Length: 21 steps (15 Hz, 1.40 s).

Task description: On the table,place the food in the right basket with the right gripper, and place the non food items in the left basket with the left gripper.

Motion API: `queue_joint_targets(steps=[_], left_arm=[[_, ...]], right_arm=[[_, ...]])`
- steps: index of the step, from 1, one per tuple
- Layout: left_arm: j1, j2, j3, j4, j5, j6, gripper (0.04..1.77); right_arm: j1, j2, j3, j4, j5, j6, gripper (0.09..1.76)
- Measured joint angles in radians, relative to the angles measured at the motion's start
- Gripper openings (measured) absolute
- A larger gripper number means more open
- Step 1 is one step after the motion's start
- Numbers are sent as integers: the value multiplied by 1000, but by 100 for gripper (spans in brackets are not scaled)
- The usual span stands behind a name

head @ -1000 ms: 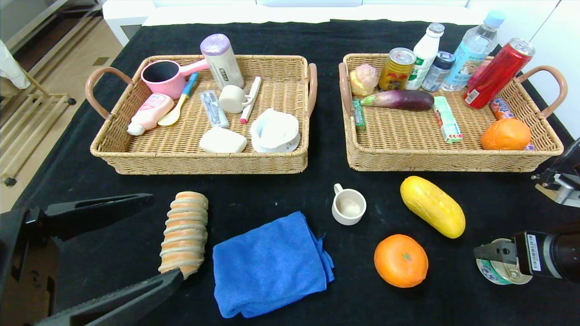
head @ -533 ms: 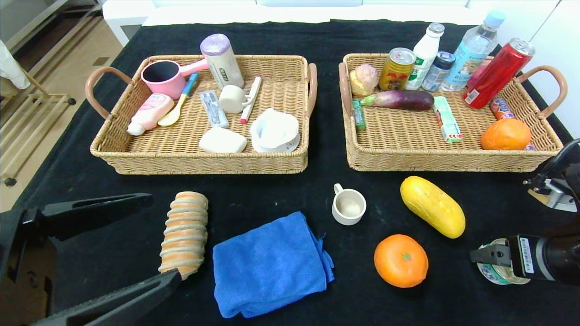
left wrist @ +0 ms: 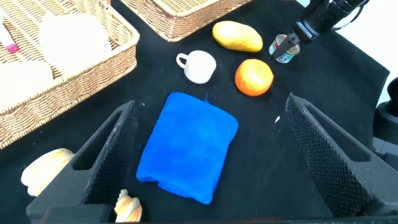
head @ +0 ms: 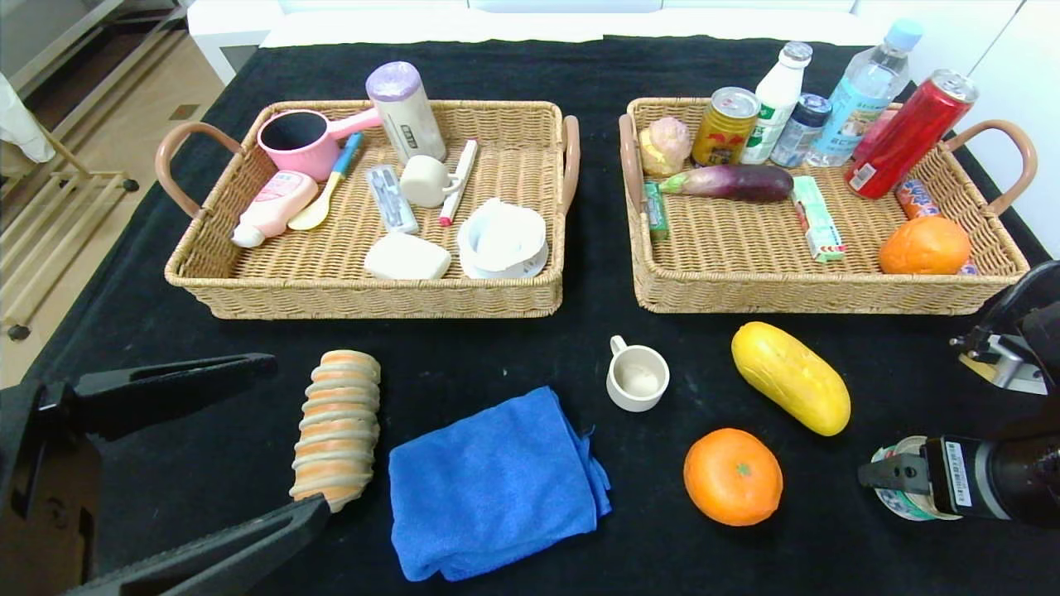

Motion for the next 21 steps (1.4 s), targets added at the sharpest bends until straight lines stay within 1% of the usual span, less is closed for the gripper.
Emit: queue_joint_targets(steps=[1, 2, 4, 5, 10, 21], left_arm=[[0, -1, 0, 0, 0, 0, 172], [0, -1, 0, 0, 0, 4, 172], [0, -2, 0, 0, 0, 6, 172], [0, -2, 1, 0, 0, 6, 172], [0, -3, 2, 0, 0, 7, 172], [0, -3, 8, 0, -1, 18, 172]], right_arm=[[0, 1, 0, 0, 0, 0, 171], [0, 2, 1, 0, 0, 1, 162], [2, 5, 1, -1, 0, 0, 128], [3, 6, 2, 0, 0, 1, 119], [6, 11, 8, -3, -1, 0, 115], [8, 16, 22, -5, -3, 13, 114]])
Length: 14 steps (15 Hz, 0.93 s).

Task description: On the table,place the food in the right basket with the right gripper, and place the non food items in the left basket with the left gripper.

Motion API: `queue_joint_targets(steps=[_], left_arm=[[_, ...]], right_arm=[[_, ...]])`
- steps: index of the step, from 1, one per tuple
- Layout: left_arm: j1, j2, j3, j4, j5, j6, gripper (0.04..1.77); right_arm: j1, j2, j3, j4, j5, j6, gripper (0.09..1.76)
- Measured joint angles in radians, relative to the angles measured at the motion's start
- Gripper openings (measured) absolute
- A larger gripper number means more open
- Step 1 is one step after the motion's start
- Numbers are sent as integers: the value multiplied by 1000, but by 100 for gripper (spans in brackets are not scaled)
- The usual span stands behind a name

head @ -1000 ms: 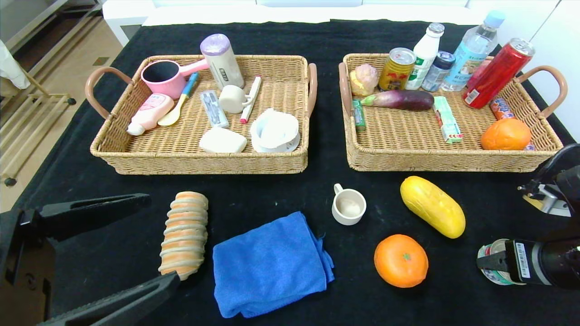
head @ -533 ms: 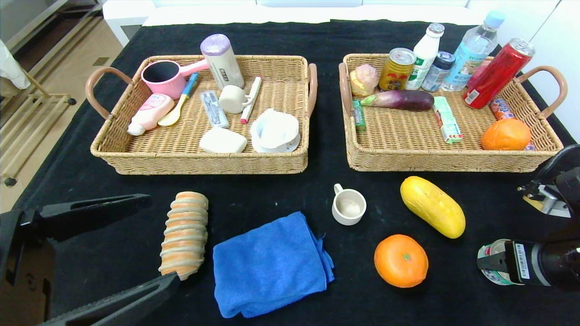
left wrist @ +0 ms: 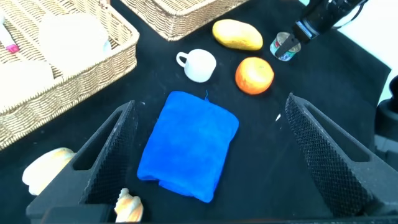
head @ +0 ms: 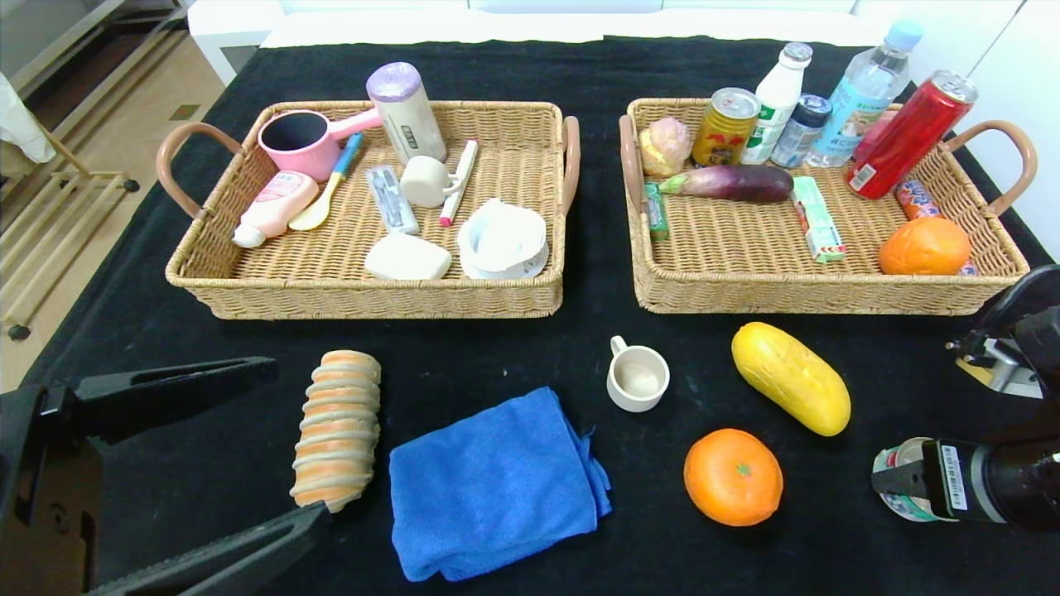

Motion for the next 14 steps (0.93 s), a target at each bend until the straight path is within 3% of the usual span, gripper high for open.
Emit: queue_joint_targets(steps=[9, 14], left_arm=[[0, 0, 5, 0, 2, 15, 172], [0, -3, 4, -1, 1, 25, 172]], right_arm=[[37, -79, -9, 23, -7, -3, 114], [71, -147, -83, 83, -1, -14, 114]])
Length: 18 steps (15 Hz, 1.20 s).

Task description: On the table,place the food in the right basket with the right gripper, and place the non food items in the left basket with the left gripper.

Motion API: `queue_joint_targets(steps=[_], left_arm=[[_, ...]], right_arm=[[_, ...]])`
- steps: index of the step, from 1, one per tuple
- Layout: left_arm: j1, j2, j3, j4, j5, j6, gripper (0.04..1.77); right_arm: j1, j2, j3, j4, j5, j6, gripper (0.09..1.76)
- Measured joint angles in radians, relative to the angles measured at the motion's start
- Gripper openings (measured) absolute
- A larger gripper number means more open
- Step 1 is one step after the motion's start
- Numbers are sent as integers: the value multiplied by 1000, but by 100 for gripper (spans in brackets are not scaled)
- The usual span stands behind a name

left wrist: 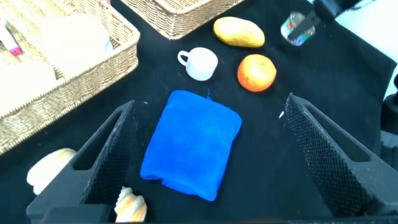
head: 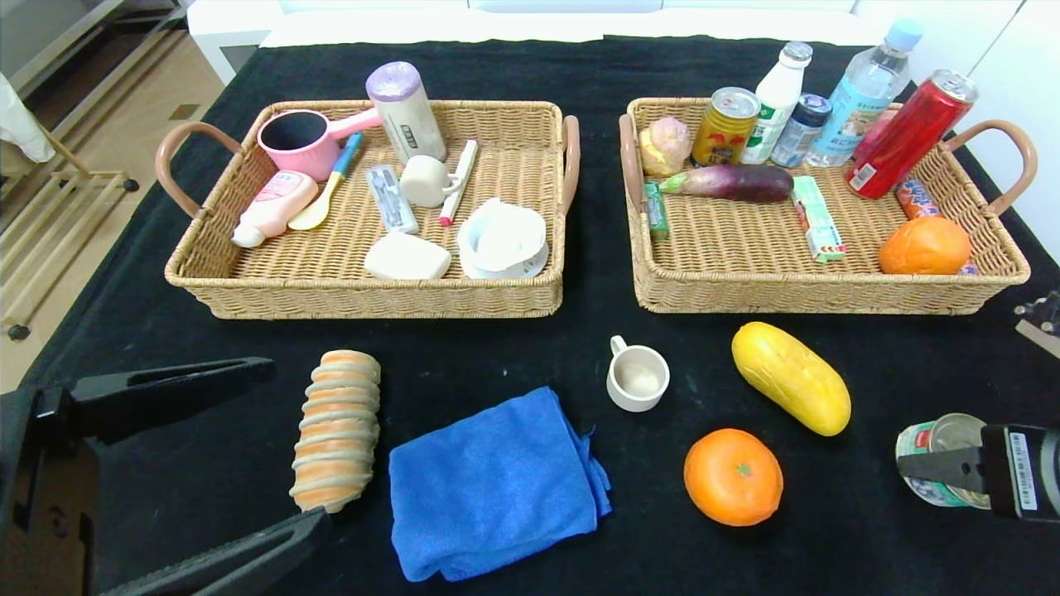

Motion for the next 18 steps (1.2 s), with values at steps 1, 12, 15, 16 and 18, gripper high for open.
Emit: queue_joint_targets(steps=[1, 12, 15, 16, 18], left_arm=[[0, -7, 3, 0, -3, 10, 172], [-1, -34, 0, 1, -3, 6, 172], [0, -34, -4, 0, -3, 1, 172], [0, -34, -5, 0, -3, 0, 172], [0, -34, -5, 0, -3, 0, 172]], right_arm=[[8, -7, -18, -2, 0, -7, 114], [10, 95, -271, -60, -9, -116, 114], [-27, 163, -374, -71, -9, -128, 114], [-37, 189, -406, -81, -9, -133, 114], [-57, 240, -469, -118, -9, -141, 114]])
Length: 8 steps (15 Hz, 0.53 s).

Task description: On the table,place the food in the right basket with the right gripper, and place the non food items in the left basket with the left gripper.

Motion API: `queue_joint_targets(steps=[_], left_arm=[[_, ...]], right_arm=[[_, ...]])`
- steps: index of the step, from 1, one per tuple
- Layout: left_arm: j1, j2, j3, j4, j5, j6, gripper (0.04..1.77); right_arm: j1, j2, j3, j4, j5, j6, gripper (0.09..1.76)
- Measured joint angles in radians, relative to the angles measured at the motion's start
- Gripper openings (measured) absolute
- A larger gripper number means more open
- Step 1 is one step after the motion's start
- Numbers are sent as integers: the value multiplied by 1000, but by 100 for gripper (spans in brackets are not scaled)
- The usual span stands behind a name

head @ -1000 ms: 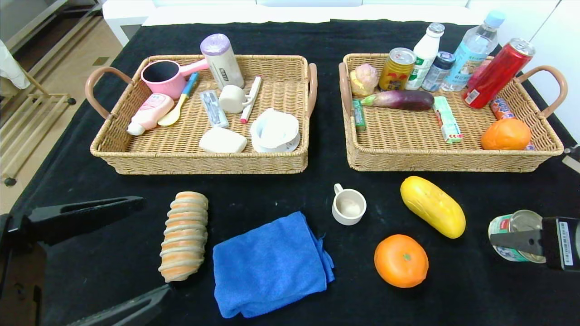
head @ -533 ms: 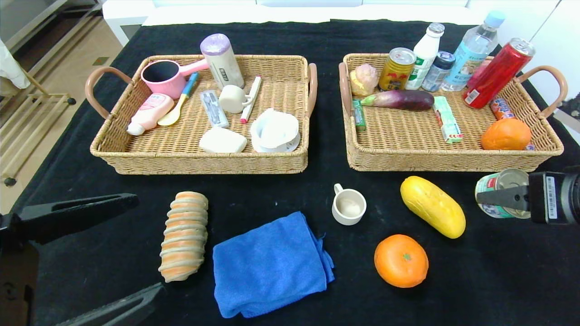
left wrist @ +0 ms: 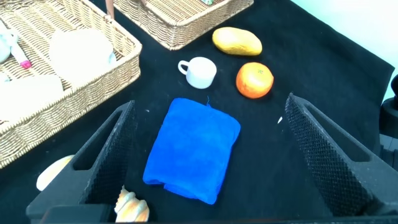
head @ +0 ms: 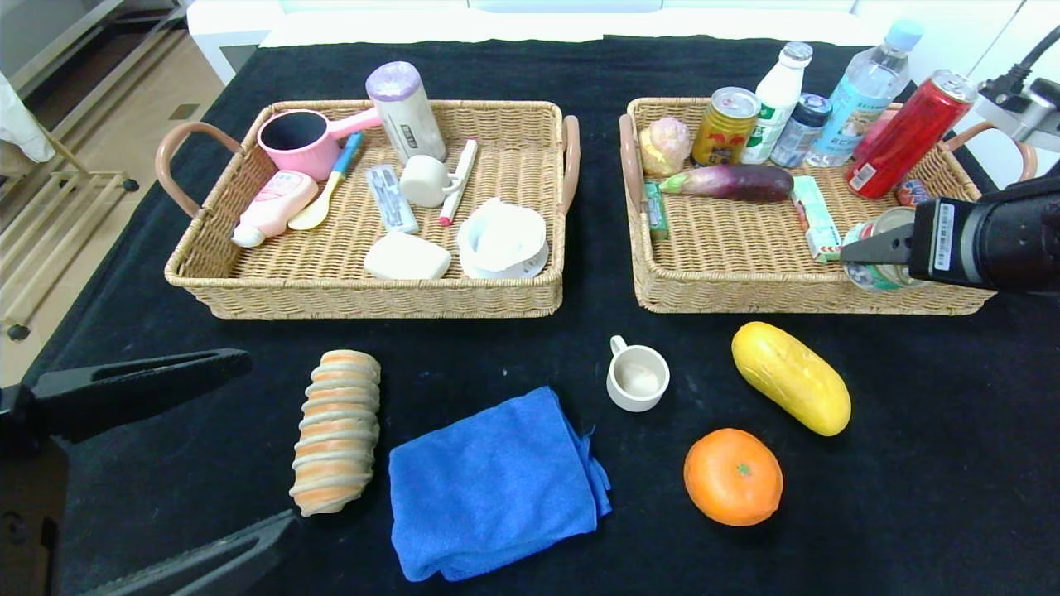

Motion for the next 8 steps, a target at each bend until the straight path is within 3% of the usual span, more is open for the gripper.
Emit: queue_joint_targets(steps=[8], left_arm=[[0, -1, 2, 0, 0, 2, 172]], right_arm=[[-92, 164, -127, -196, 1, -76, 114]])
